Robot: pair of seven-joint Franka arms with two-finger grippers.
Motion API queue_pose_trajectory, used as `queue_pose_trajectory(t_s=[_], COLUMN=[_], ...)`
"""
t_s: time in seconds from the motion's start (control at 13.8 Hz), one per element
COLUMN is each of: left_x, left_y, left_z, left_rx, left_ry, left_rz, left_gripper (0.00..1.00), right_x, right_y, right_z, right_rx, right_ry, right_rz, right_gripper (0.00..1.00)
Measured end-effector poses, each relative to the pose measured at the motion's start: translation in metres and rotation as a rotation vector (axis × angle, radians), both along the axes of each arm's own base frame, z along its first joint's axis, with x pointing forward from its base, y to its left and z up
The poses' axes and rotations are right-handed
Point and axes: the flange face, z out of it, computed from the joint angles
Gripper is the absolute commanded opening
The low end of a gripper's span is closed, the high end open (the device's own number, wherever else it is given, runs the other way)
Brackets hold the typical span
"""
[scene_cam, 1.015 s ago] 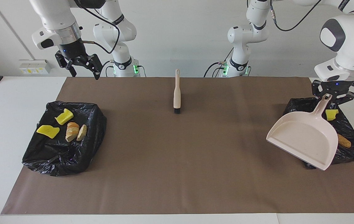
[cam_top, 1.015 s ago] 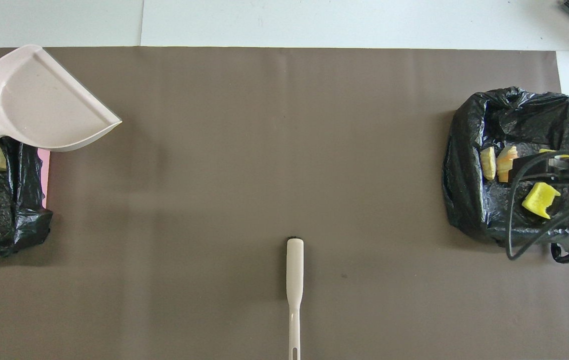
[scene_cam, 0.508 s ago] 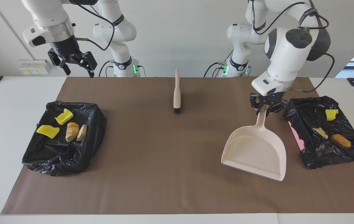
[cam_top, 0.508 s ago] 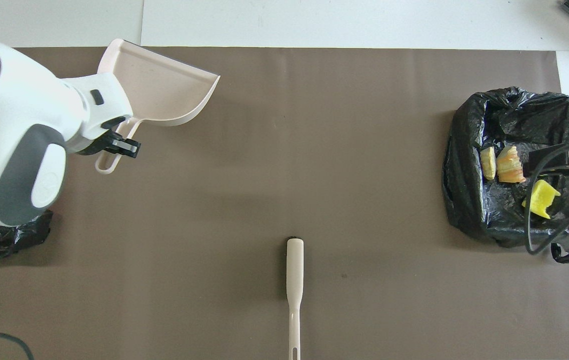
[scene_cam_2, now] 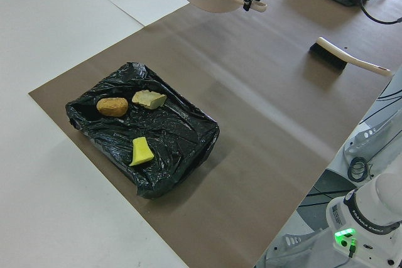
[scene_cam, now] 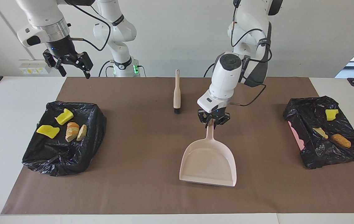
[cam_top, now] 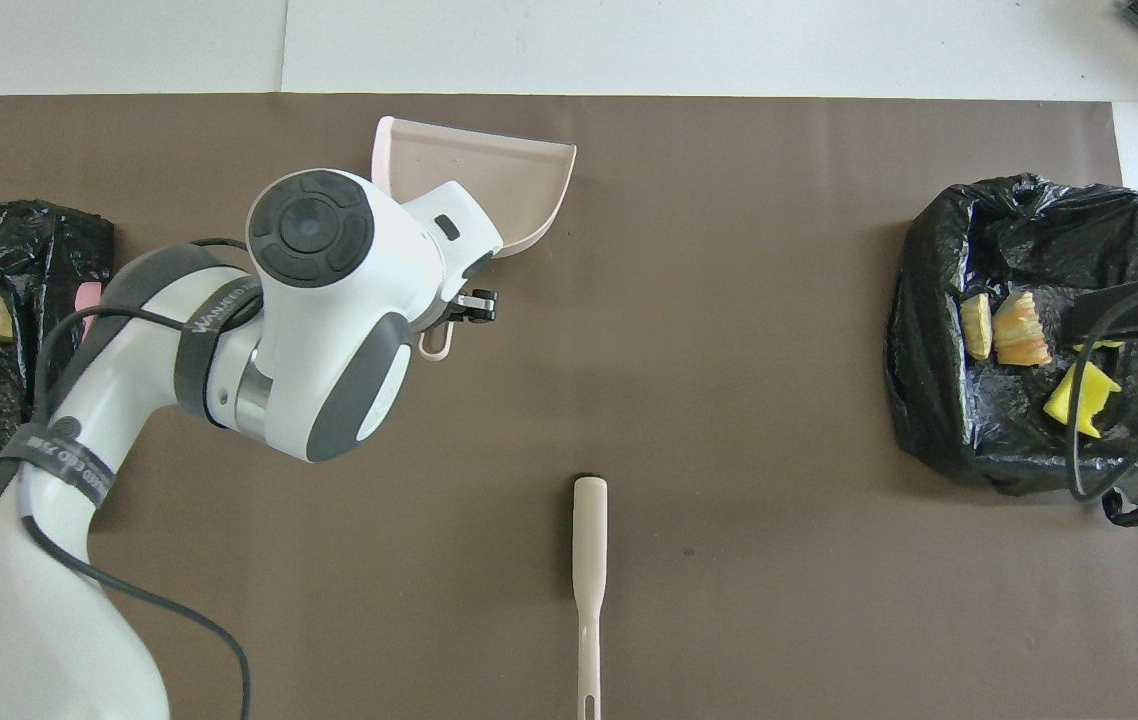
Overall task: Sweep and dump trash in bin
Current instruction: 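Bring the dustpan back to the mat center with the left gripper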
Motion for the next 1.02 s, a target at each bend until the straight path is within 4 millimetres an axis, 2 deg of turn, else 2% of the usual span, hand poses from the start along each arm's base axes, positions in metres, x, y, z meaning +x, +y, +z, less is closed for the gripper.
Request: queue_pose_trajectory(t_s=[0.22,0.36,0.51,0.58,0.65,0.73,1.02], left_x=[-0.013,-0.014,-0.011,-0.009,-0.007,-0.006,0.003], left_y=[-0.049,-0.075,-0.088,-0.089,-0.089,-0.089,-0.079], left_z=[-0.025,-0.049,-0.066,-0.068,-0.067,-0.066,-0.061], left_rx=[-0.006,-0.010,-0.013,-0.017,-0.019,-0.019,-0.020], left_ry=[0.012,0.013,0.008,0.003,0.000,-0.003,-0.020], left_rz=[0.048,0.080,0.085,0.086,0.087,0.089,0.084], left_gripper=[0.00,0.00,0.00,0.20,0.73,1.00,1.00], right_x=[0.000,0.000,0.000,0.000,0.000,0.000,0.000], right_y=[0.000,0.000,0.000,0.000,0.000,0.000,0.001], right_z=[0.000,0.000,-0.001,-0.001,-0.001,-0.001,-0.002], right_rx=[0.000,0.000,0.000,0.000,0.000,0.000,0.000], right_ry=[0.000,0.000,0.002,0.003,0.003,0.003,0.005], right_rz=[0.000,0.000,0.000,0.000,0.000,0.001,0.002], right_gripper=[1.00,1.00,1.00,1.00,1.00,1.00,1.00])
